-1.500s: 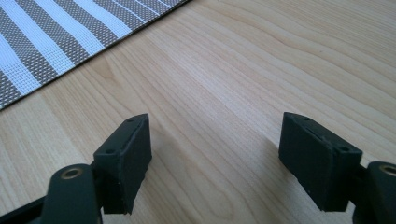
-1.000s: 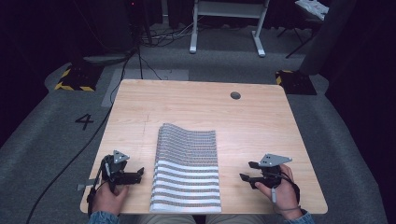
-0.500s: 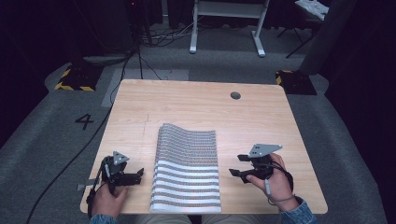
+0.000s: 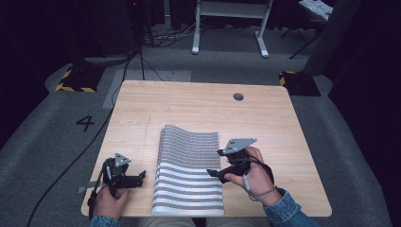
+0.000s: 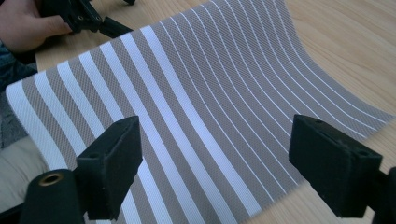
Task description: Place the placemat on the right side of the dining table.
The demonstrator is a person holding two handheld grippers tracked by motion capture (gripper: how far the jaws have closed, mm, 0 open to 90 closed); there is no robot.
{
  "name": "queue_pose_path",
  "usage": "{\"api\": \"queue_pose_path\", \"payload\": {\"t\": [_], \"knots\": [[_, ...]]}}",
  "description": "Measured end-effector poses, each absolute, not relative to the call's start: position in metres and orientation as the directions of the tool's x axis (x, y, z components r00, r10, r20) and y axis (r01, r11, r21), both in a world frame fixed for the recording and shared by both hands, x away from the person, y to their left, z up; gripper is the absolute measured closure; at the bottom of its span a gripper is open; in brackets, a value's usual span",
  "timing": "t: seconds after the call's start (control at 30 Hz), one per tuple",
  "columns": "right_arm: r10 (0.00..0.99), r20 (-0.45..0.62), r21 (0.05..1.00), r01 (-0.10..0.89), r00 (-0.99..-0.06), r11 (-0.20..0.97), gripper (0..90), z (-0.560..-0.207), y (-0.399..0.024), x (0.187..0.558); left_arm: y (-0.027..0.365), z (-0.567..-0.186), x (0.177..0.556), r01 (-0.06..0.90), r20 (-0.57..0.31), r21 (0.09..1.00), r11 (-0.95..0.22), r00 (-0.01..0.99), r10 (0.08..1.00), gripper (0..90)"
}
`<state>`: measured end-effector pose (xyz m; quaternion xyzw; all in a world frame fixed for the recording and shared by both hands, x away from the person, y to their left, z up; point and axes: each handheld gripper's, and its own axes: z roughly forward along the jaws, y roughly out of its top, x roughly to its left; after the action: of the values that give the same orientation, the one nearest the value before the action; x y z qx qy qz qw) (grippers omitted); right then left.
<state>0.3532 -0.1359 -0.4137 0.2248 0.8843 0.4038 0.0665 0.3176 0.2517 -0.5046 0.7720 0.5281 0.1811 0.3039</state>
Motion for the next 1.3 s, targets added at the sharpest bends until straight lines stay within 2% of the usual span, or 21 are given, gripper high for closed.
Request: {"api": "queue_pose_path", "payload": {"t": [0.4,0.6,0.8,0.93,1.13,1.2,1.3], "knots": [[0.411,0.124,0.738,0.361,-0.903,0.571,16.4,-0.426,-0.063,0.367,0.251,-0.505,0.318,0.704,-0.039,0.661,-0.258,0.376,0.926,1.0],[0.387,0.104,0.721,0.337,-0.916,0.605,16.7,-0.435,-0.036,0.371,0.251,-0.505,0.316,0.702,-0.035,0.662,-0.262,0.379,0.925,1.5],[0.371,0.130,0.714,0.347,-0.919,0.609,16.8,-0.444,-0.008,0.375,0.251,-0.505,0.316,0.702,-0.035,0.661,-0.265,0.381,0.924,1.4],[0.408,0.152,0.712,0.386,-0.900,0.586,16.5,-0.448,0.012,0.377,0.251,-0.505,0.316,0.703,-0.036,0.661,-0.265,0.382,0.923,1.4],[0.452,0.171,0.688,0.434,-0.875,0.581,14.8,-0.465,0.022,0.381,0.251,-0.505,0.316,0.702,-0.040,0.661,-0.265,0.385,0.922,0.9],[0.456,0.175,0.685,0.441,-0.873,0.580,12.4,-0.470,0.022,0.382,0.251,-0.505,0.316,0.702,-0.040,0.661,-0.265,0.386,0.922,0.9],[0.524,0.202,0.680,0.503,-0.827,0.533,8.5,-0.479,0.024,0.380,0.251,-0.505,0.316,0.701,-0.039,0.661,-0.268,0.388,0.921,0.9]]}}
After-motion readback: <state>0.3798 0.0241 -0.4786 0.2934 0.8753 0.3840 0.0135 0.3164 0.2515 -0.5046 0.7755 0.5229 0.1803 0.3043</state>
